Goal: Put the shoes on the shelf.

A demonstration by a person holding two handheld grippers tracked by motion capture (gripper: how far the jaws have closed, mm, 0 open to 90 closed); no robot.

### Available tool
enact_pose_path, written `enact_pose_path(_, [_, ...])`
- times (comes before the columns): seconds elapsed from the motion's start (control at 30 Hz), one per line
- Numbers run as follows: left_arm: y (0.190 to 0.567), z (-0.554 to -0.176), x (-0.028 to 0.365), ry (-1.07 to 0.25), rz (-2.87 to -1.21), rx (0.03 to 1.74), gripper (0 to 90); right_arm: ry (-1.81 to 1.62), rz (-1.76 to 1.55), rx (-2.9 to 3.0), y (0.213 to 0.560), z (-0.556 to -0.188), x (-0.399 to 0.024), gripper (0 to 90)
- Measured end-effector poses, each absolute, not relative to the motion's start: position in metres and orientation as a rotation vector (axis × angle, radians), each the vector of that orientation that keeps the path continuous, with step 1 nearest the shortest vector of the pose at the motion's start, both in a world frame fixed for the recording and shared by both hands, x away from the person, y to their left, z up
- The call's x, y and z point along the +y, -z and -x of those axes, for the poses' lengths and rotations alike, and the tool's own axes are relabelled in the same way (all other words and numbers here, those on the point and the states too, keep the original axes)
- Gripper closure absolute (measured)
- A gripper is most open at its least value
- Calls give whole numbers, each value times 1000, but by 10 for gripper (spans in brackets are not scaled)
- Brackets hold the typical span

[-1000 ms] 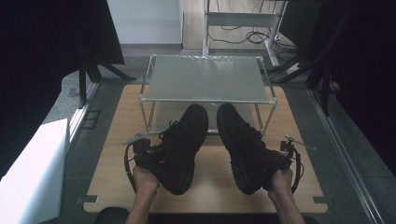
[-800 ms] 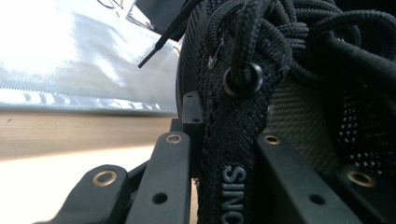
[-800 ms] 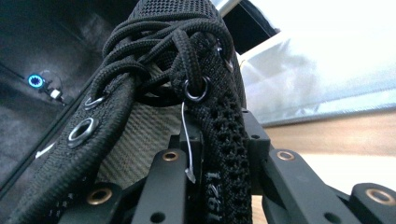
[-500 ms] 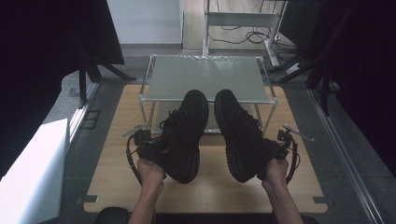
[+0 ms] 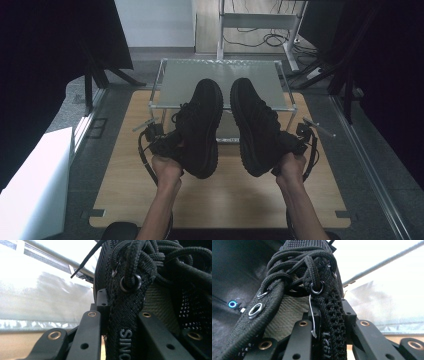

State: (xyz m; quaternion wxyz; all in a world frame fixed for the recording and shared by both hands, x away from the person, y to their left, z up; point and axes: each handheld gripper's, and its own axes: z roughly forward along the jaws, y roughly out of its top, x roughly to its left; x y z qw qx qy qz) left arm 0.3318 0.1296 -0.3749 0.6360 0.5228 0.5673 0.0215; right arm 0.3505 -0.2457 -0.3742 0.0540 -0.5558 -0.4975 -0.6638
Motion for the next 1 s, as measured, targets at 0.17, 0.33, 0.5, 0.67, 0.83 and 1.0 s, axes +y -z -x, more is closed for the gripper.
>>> enact_pose_path(0.17, [368, -344, 127, -52, -1186, 1312, 796, 2011, 1719, -1521, 368, -362, -238, 768])
enact_pose_path(0.33, [358, -359, 123, -64, -1187, 1327, 795, 2012, 1747, -1540, 359, -375, -231, 767])
enact_pose_path(0.5, [349, -375, 122, -82, -1192, 1352, 796, 2001, 1778, -1535, 354, -389, -226, 768])
enact_pose_path(0.67, [344, -387, 122, -89, -1181, 1384, 795, 1987, 1811, -1540, 349, -401, -222, 768])
enact_pose_path(0.83, [339, -400, 122, -94, -1172, 1418, 795, 1987, 1835, -1539, 342, -413, -220, 768])
enact_pose_path(1.0, [332, -412, 124, -117, -1169, 1449, 795, 1996, 1865, -1545, 332, -425, -219, 768])
